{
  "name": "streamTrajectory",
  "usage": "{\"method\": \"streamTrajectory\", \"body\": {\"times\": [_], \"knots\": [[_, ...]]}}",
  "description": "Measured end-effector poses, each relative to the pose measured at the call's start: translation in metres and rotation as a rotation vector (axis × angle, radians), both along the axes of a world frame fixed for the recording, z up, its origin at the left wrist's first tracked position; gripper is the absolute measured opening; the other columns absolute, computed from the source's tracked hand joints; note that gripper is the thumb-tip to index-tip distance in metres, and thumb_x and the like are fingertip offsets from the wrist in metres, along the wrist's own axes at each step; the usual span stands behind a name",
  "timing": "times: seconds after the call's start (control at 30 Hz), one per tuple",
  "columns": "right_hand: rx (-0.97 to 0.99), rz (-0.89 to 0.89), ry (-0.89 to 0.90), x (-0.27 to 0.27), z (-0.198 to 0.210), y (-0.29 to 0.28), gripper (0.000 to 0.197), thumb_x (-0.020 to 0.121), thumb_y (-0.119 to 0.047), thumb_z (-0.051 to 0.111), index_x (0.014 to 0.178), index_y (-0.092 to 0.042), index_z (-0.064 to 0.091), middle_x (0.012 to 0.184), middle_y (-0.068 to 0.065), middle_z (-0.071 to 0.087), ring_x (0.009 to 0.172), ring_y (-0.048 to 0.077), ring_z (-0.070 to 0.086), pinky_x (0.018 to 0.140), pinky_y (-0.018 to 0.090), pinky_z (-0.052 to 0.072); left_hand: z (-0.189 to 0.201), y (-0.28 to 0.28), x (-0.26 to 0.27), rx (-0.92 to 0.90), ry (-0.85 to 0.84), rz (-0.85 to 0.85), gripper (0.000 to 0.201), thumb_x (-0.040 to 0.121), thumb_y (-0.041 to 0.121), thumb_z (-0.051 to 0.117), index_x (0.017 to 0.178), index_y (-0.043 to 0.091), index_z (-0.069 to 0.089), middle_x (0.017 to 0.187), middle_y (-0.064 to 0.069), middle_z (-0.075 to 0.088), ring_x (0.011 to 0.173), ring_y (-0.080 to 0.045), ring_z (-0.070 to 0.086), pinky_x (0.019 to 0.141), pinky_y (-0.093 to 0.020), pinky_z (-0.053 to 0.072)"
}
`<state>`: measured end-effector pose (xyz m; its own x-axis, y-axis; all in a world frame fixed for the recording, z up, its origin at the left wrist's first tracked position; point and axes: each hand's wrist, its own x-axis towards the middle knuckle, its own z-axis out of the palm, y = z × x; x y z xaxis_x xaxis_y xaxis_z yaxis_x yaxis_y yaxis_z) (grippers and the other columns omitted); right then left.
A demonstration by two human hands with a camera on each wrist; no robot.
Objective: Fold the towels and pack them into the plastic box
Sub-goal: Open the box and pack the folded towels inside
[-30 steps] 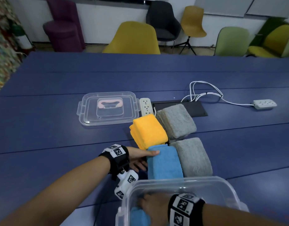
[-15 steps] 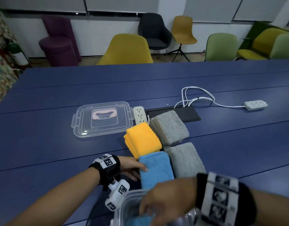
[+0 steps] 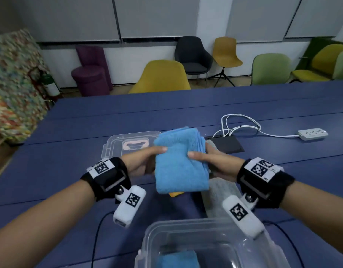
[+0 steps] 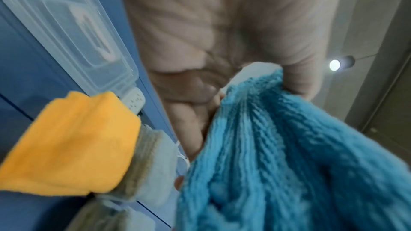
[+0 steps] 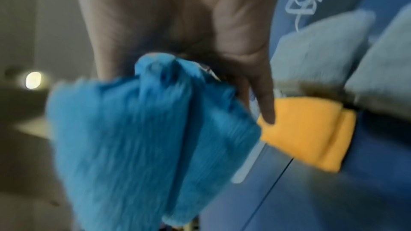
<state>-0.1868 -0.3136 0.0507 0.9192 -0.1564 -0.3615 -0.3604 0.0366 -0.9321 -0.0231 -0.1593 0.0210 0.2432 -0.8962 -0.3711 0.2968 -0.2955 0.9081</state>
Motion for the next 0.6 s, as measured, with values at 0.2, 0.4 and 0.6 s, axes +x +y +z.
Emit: {"method": "streamTrajectory", "body": {"times": [0.2,0.4,0.6], "knots": [[0.26,-0.213,0.024,-0.022,0.007,0.008,0.019,0.092,-0.018,0.042,0.099,-0.013,0.059,0.073,-0.001,0.069,0.058,0.01,0.065,0.053,0.018,0.052,0.003,-0.005,-0.015,0.093,-0.048,-0.018,0.057,0.085,0.065,0.032,0.109,0.019,0.055,0.085,0.002,0.068,0.07,-0.013,0.065,0.052,-0.022,0.054],[0.437,-0.063,0.094,-0.088,-0.006,0.039,0.05,0.053,-0.016,0.066,0.102,-0.012,0.059,0.075,0.005,0.072,0.059,0.015,0.068,0.05,0.024,0.054,-0.065,0.003,0.017,0.461,-0.187,0.182,0.032,0.097,0.037,0.042,0.108,0.008,0.05,0.063,-0.002,0.068,0.051,-0.012,0.065,0.058,-0.024,0.055],[0.495,0.206,0.278,-0.12,-0.052,0.081,0.061,0.062,-0.007,0.066,0.121,-0.019,0.055,0.116,0.004,0.066,0.109,0.021,0.061,0.096,0.036,0.047,-0.103,-0.008,0.017,0.566,-0.126,0.276,0.064,0.091,0.044,0.052,0.136,0.002,0.034,0.134,-0.026,0.045,0.111,-0.037,0.056,0.083,-0.042,0.047]]}}
